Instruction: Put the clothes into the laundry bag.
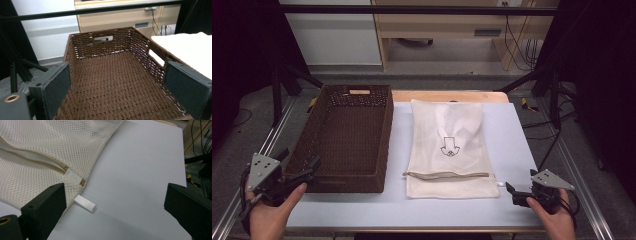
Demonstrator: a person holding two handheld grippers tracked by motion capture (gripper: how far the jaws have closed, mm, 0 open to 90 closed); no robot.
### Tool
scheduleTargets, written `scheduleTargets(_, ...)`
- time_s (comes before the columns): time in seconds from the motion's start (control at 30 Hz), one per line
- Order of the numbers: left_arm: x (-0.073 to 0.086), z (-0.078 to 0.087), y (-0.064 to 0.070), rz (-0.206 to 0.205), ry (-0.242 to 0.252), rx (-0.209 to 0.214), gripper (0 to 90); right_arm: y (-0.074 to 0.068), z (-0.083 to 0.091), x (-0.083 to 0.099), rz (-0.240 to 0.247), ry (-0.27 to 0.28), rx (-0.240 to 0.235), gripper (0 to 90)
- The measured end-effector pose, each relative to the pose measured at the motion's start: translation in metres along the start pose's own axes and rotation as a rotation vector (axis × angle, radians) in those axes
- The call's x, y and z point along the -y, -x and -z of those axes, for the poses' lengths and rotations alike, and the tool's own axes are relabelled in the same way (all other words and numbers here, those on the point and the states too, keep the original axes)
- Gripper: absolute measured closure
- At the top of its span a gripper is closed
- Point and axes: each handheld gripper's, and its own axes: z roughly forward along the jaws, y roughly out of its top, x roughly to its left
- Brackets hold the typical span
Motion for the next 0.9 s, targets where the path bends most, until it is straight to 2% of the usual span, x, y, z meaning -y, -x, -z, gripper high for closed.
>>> scheduleTargets(0.1,0.001,-0.004,-0.008,0.024,0.011,-0.025,7.4,-0.001,-0.001,-0.001,0.000,-0.003,-0.004,4.6)
scheduleTargets(0.33,0.002,-0.012,-0.022,0.050,0.004,-0.045,7.4,-0.006,-0.003,-0.004,0.002,0.005,-0.019,4.6)
scheduleTargets(0.67,0.015,-0.005,-0.036,0.093,0.008,-0.069,7.1,-0.014,-0.010,-0.008,-0.003,-0.002,-0.034,4.7)
scheduleTargets(0.9,0.033,-0.006,-0.044,0.121,0.012,-0.039,3.4,-0.017,-0.015,-0.009,-0.001,-0.004,-0.030,5.1)
